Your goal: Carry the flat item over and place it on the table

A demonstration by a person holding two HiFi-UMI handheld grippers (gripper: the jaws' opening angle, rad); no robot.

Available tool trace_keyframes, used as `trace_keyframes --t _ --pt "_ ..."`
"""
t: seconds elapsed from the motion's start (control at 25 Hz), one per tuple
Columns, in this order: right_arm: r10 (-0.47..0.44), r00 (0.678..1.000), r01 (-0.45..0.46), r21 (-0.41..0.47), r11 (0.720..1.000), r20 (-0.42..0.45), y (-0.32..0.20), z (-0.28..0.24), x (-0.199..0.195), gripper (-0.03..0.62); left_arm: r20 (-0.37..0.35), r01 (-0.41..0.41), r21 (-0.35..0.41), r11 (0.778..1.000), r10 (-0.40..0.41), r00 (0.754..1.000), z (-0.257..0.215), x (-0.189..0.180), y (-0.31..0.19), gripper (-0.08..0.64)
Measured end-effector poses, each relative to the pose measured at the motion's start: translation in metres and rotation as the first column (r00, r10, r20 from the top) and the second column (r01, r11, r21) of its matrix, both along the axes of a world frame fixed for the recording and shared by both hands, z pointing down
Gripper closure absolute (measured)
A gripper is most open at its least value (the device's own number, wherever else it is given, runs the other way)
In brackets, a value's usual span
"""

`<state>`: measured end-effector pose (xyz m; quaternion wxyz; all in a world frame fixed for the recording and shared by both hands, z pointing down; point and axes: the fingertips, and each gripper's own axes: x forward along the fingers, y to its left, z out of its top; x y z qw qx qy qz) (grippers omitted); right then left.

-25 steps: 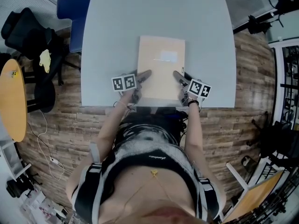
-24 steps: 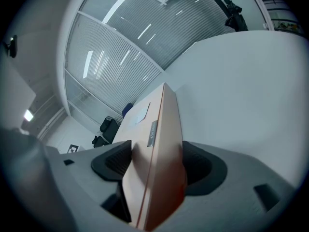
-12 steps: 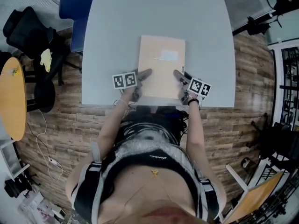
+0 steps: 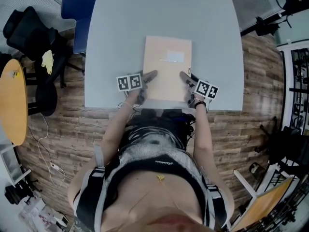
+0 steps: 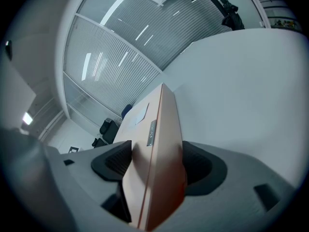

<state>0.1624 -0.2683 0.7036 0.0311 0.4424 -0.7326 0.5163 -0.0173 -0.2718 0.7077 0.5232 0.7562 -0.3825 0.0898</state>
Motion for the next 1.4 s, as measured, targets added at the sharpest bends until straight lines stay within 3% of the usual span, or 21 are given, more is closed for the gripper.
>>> trace_keyframes --t 0.92,1.0,1.12,1.4 --pt "-0.012 1.0 0.011 0.015 1.0 0.021 0.002 -0.003 -0.003 0.267 -0.009 -0.004 0.016 1.0 0.004 1.0 -0.004 -0.001 0.0 0.192" --pt "-0.032 0.999 0.032 0.036 0.999 -0.005 0.002 -0.005 -0.002 0.262 0.024 -0.009 0.042 0.999 0.008 1.0 -0.007 -0.002 -0.002 0.19" --pt "-0.056 0.992 0.065 0.072 0.995 -0.11 -0.001 -0.007 0.005 0.251 0.074 -0.016 0.081 0.997 0.01 0.997 -0.011 -0.004 -0.003 0.19" --pt "-0.097 0.971 0.13 0.141 0.981 -0.219 -0.007 -0.035 0.005 0.255 0.087 -0.016 0.13 0.991 0.005 0.996 -0.025 -0.007 -0.005 0.192"
